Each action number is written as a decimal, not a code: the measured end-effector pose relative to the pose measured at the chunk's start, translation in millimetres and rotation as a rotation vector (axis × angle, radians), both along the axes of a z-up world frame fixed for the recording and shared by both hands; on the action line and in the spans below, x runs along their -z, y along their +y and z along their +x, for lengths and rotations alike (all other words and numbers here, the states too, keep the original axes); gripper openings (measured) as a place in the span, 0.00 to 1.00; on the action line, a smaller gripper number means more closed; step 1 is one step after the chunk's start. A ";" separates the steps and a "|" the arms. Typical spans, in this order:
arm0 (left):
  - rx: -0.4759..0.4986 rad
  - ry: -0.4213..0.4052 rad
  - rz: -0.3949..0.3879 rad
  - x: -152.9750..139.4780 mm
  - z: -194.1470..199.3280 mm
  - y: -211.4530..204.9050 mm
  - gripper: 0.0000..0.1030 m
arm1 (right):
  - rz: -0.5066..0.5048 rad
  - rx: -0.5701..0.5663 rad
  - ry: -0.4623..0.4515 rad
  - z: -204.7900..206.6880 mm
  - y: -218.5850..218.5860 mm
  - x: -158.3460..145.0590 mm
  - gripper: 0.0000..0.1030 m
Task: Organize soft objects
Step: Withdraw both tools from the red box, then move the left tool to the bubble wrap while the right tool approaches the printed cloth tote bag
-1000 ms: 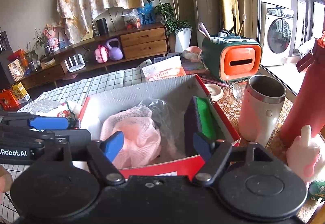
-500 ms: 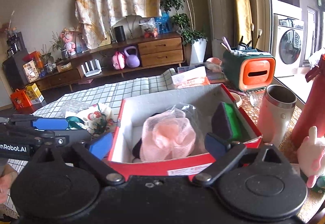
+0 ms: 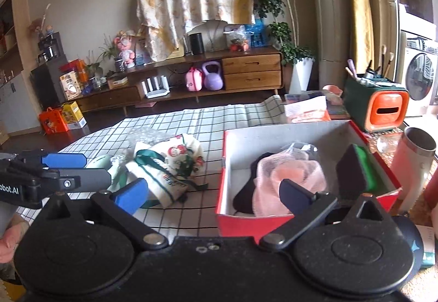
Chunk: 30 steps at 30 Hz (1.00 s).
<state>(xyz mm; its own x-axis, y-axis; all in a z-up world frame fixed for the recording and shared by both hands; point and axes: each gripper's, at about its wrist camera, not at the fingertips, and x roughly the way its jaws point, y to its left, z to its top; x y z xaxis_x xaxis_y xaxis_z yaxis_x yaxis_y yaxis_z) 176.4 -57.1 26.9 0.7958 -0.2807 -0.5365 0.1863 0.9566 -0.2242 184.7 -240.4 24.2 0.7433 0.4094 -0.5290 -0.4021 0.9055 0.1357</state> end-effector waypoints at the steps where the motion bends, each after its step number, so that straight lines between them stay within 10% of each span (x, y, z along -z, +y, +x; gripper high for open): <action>1: -0.006 -0.005 0.000 0.8 -2.0 5.3 1.00 | -0.002 -0.010 0.002 0.1 4.4 0.4 0.99; 30: -0.260 0.061 -0.041 2.8 113.9 130.0 1.00 | -0.033 -0.128 0.059 94.6 122.9 17.5 0.99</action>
<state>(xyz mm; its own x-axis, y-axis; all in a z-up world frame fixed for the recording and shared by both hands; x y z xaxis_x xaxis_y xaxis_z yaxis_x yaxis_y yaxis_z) 290.2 72.9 24.2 0.8105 -0.0938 -0.5781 -0.0794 0.9604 -0.2671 279.3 -117.5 6.8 0.6535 0.4806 -0.5848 -0.5070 0.8516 0.1334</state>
